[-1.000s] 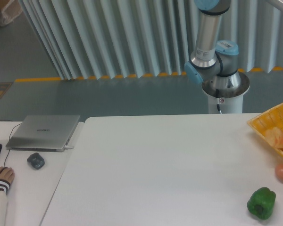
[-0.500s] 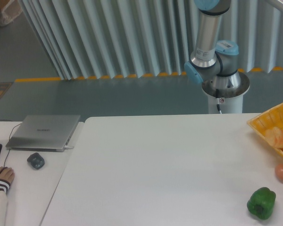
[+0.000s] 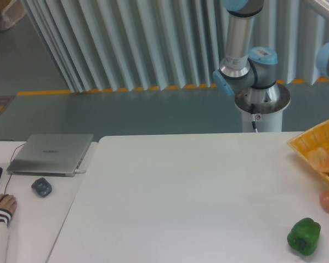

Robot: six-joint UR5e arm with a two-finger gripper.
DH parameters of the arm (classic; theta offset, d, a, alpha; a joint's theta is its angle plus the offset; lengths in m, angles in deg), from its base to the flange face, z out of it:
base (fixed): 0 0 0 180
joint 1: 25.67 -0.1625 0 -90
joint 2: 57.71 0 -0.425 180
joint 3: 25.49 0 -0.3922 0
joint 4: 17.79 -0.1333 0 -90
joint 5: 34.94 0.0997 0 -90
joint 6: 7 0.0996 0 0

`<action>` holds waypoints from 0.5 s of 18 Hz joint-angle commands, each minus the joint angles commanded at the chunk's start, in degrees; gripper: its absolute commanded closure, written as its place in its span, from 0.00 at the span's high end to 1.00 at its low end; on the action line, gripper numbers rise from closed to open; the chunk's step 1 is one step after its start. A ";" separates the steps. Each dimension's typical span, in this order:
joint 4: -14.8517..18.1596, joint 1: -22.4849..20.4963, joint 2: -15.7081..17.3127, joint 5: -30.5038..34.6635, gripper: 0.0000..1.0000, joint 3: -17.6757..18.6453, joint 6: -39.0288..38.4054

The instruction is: Place the yellow pepper in a basket

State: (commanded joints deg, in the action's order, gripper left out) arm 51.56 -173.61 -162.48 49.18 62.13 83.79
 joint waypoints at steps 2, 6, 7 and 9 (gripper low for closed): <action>0.09 2.64 0.09 0.88 1.00 0.00 -1.76; 0.35 6.07 0.27 3.07 1.00 0.01 -1.59; 0.35 6.95 0.27 3.16 1.00 0.09 -1.67; 0.52 8.36 0.44 4.30 1.00 0.18 -1.59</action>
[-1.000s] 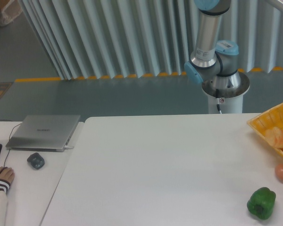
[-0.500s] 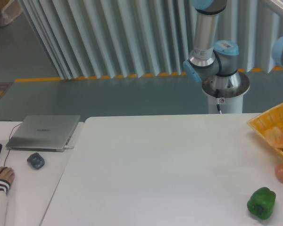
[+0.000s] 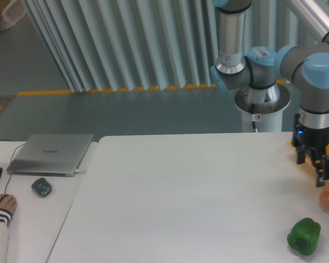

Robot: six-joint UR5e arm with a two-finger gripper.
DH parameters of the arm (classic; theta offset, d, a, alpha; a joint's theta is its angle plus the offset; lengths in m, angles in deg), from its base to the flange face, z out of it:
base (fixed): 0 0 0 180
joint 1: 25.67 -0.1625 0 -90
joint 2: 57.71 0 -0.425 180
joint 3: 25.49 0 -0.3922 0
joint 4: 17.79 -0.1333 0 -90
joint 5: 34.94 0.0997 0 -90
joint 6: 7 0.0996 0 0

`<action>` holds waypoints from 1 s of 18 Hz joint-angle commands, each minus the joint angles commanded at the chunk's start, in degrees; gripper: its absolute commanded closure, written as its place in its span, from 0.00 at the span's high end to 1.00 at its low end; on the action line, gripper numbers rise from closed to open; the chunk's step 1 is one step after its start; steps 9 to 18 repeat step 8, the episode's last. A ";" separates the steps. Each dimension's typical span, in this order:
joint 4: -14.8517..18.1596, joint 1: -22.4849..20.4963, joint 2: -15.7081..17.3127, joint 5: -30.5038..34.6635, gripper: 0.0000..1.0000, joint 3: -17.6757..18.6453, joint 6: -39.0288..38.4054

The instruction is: Place the yellow pepper in a basket

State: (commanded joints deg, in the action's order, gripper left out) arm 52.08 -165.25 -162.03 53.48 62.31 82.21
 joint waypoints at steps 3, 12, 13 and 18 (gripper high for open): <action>0.79 2.81 0.18 2.19 1.00 0.26 -0.09; 1.32 3.70 0.18 4.22 1.00 1.14 -0.17; 1.32 3.70 0.18 4.22 1.00 1.14 -0.17; 1.32 3.70 0.18 4.22 1.00 1.14 -0.17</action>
